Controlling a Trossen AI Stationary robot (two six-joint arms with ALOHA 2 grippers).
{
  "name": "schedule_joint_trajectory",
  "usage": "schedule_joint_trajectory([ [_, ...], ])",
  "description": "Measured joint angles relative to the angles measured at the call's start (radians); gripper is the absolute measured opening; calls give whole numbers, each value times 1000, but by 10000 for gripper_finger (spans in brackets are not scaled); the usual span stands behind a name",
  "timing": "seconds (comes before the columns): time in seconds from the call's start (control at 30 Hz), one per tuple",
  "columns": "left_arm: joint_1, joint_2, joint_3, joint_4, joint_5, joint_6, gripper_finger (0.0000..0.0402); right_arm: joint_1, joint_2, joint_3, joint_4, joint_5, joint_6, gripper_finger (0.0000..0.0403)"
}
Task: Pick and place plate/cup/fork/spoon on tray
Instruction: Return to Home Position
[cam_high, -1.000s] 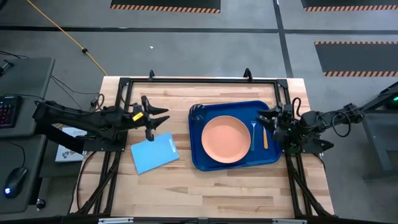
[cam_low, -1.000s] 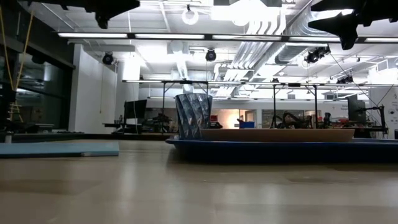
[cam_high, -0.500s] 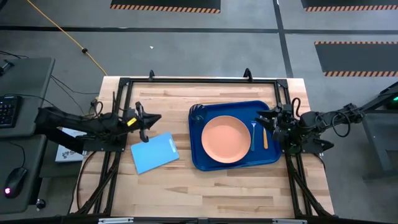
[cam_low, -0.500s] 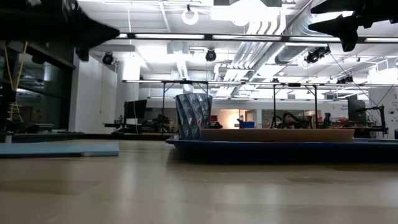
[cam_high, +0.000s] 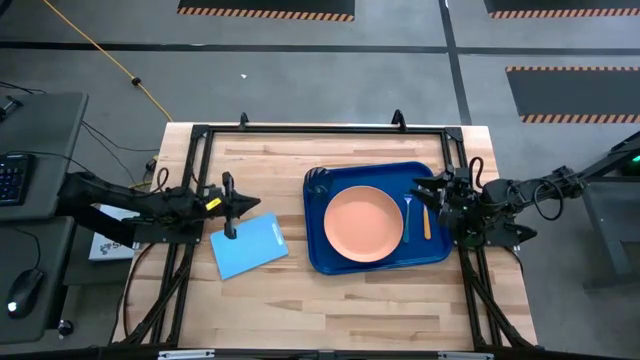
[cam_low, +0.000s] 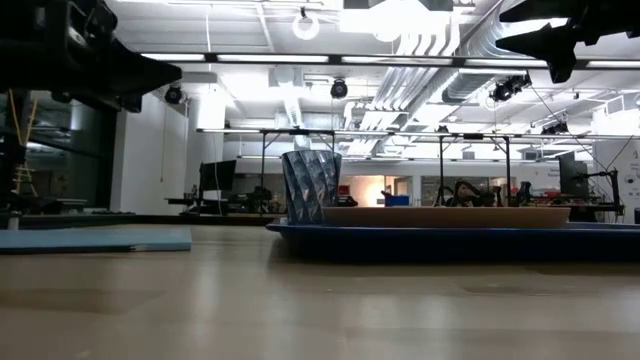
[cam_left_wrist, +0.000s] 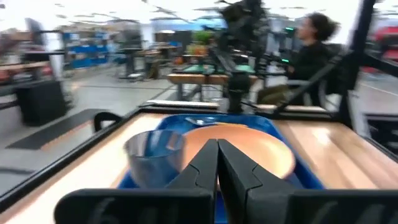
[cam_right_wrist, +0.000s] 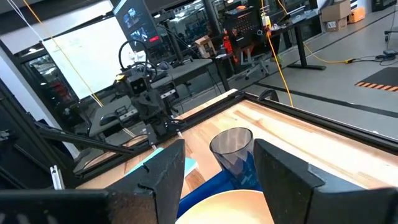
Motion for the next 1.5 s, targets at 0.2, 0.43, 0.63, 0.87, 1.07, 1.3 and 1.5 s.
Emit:
schedule_joint_trajectory([
  [0.2,1,1,0,-62,44,-79,0,0,0,0,0,0,-9,184],
  [0.43,1,0,0,-74,-8,-116,0,0,0,0,-32,-15,45,184],
  [0.63,1,0,0,-29,-12,-81,0,0,-1,0,-56,-46,13,170],
  [0.87,1,0,0,-34,-17,-90,0,0,-3,0,-144,-7,19,54],
  [1.07,1,0,0,-39,-18,-89,0,19,-3,0,-151,-14,17,20],
  [1.3,1,0,0,-39,-19,-89,0,109,-5,-110,37,31,-66,3],
  [1.5,1,1,0,-39,-19,-89,0,145,-87,-266,270,23,-200,1],
])
